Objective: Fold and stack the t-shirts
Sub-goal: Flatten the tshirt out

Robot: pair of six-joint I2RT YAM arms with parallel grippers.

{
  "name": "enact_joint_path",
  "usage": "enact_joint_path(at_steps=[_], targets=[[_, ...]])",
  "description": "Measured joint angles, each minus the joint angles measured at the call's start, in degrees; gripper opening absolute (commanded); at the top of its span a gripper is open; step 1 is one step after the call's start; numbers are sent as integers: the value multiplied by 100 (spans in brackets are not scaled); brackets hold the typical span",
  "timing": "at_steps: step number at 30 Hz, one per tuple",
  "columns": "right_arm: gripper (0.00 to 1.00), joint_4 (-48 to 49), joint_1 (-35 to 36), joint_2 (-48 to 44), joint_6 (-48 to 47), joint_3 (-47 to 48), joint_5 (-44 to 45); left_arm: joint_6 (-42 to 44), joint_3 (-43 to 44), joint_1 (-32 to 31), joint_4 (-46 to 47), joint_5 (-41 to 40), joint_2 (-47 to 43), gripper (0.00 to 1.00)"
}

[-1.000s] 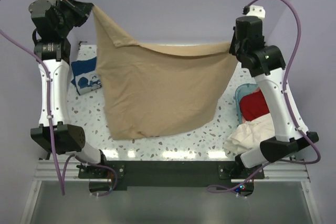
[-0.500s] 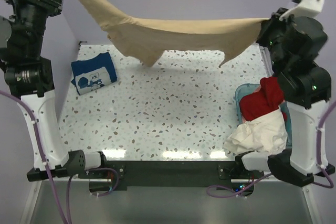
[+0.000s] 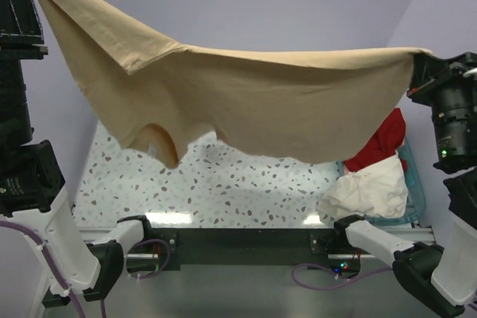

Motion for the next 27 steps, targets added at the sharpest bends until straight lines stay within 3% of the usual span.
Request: enact_joint_path(at_steps=[8,12,13,14,15,16,17,20,23,27], targets=[[0,125,-2,485,173,-1602,17,-46,-868,-2,522,426,612,0],[0,680,-173,1294,125,-2492,-109,-2,-1093,-70,577,855,2116,0],[0,828,-278,1617,131,-2627,-219,13,-1049,-94,540,951,2662,6],[0,968,-417,1952,155,-2721,-352,33,-905,-129,439,1056,3272,24],[0,1073,-581,2341,201,-2785,-496,81,-791,-149,380,1123,3755,33],[5,1143,-745,2717,243,-2785,-636,142,-616,-179,168,1209,4343,39],[28,1196,-920,3130,302,-2736,-852,192,-433,-216,-39,1268,4929,49],[74,1220,-1294,4293,424,-2317,-1375,382,-319,-341,-807,1335,6057,63],[91,1217,-1482,4981,393,-1987,-1821,590,-815,-501,-1257,1325,6137,67],[98,1189,-1447,5130,363,-1755,-2361,791,-2046,-691,-1241,1316,5069,68]])
